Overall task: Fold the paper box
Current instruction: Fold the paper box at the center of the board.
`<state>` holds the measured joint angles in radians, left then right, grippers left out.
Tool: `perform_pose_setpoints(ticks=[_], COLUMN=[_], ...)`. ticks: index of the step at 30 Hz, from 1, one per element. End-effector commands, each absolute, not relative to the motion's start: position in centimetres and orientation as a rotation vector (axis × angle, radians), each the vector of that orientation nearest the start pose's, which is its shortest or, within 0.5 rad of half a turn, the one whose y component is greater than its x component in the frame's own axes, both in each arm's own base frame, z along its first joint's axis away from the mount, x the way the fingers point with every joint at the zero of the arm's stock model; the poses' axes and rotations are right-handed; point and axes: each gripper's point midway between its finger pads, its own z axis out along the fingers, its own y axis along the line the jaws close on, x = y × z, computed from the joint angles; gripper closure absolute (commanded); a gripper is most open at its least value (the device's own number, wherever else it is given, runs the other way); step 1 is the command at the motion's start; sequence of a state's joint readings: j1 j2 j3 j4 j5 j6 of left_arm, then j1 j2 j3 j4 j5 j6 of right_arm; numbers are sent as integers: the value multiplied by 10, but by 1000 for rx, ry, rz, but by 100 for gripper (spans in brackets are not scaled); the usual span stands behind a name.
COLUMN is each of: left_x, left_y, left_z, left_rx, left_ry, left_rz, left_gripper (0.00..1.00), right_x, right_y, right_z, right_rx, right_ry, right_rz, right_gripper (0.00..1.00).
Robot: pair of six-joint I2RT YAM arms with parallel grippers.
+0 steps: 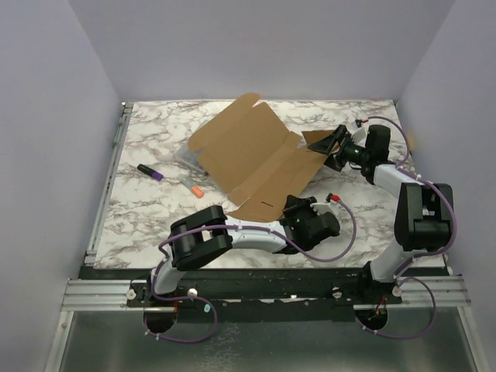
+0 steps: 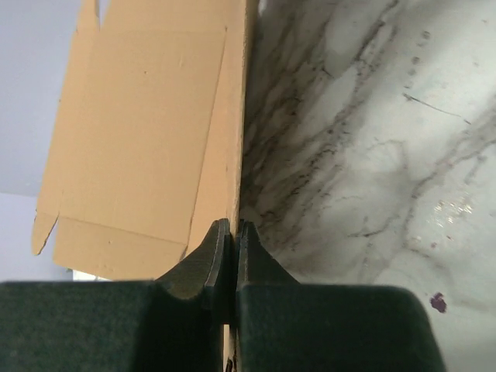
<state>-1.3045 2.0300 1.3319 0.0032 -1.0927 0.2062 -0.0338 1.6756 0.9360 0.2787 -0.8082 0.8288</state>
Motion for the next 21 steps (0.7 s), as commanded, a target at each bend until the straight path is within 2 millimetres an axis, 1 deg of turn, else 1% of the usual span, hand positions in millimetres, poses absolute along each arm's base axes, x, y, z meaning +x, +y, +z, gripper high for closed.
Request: perform_pose_setpoints(ticks=[1,3,6,7,9,11,12,13,16,17,19,21], left_x=[255,249,240,237,230,221,217,213,209,208,212,223], left_y=[-402,-401,-398,-397,-401,-408,-411,-416,-421,-421,-418,-410], left_z=[80,70,55,52,48,53,57,63,87,93,106,116], left_rx=[960,982,1007,1015,1035,1056,1044,1047,1014,1012,982,920], left_ry=[1745,1769,1811,1823,1846,1870,1894,1915,1964,1985,2026,2093], left_rz=[371,331,268,247,180,78,23,-42,-205,-282,-430,-607], left_gripper=[100,100,100,89,61,38,30,26,22,21,21,21], right_x=[398,385,374,373,374,376,378,379,381,382,376,368], right_y=[117,96,58,44,18,5,-2,-5,-4,-1,8,19], right_z=[122,106,98,100,106,114,119,124,142,151,166,180], right_rx=[325,348,385,390,373,325,296,275,149,56,-189,-411], right_ry=[2225,2255,2254,2243,2214,2187,2171,2152,2099,2071,2005,1915], right_rz=[1246,1187,1057,1012,906,828,785,764,748,744,741,743], right_gripper=[0,0,0,0,0,0,0,0,0,0,0,0])
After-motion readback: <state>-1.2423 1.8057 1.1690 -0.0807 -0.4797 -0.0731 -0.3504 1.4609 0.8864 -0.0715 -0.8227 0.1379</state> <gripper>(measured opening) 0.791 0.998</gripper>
